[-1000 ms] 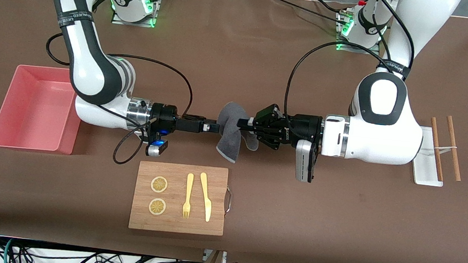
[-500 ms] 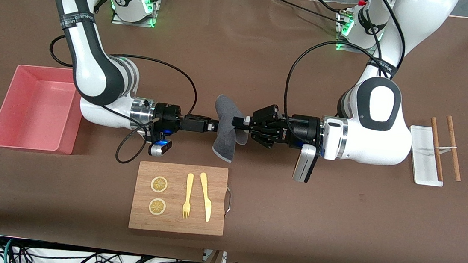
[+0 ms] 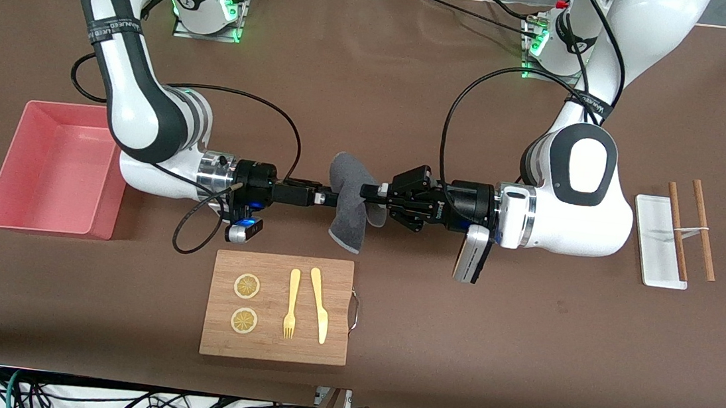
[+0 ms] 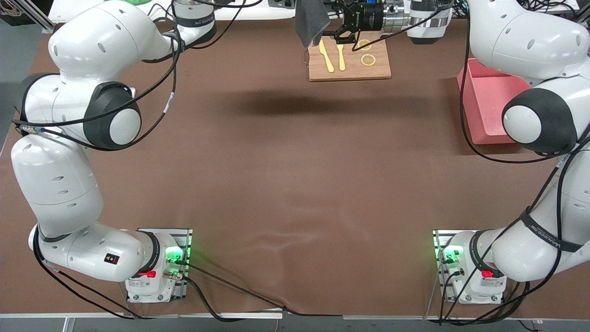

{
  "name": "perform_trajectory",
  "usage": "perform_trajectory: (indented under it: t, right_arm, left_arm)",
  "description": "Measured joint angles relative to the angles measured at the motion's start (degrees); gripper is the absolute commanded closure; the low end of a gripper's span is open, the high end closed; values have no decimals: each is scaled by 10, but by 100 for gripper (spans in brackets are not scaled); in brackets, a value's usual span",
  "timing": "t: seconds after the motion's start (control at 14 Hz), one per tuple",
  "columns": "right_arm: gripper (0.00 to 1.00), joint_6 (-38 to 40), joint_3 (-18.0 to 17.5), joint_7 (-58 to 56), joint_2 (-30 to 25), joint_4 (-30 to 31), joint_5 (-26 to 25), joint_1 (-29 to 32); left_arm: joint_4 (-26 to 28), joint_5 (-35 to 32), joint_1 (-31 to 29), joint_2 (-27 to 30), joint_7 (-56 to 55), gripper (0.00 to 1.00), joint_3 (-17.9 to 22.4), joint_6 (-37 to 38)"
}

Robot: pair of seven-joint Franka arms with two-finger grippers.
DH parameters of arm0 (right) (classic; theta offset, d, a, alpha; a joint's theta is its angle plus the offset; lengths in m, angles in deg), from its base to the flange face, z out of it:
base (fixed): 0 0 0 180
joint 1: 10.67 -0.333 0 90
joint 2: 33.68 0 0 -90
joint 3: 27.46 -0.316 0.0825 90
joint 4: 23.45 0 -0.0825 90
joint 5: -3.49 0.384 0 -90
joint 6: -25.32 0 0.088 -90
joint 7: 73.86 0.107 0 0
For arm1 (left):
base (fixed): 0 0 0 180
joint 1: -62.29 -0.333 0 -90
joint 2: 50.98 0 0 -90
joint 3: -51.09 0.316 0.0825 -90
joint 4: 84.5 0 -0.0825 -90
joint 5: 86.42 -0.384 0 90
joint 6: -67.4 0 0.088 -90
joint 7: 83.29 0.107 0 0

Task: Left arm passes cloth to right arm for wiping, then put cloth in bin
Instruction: 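Close the right gripper on the cloth beside the left gripper, then pull the cloth away with the right gripper while the left gripper releases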

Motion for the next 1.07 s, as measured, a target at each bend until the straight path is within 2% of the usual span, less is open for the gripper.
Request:
perform_trajectory:
  t: [0.36,0.5,0.71,0.93,1.07]
  right_arm:
    - [2,2,0,-2,0,0,2,6]
    - [2,2,-2,-2,-1,-1,10,6]
    - [1,2,-4,-2,-2,-2,37,6]
    - [2,3,-8,-2,-9,-4,53,6]
    - [37,3,-9,-1,-16,-4,58,6]
  left_arm:
    - [0,14,-1,0,5,100,0,0]
    - [7,57,-2,1,20,100,1,0]
    - [47,130,-2,0,97,100,1,10]
    - [74,153,-10,0,137,100,1,37]
    - [76,154,-18,0,139,100,1,46]
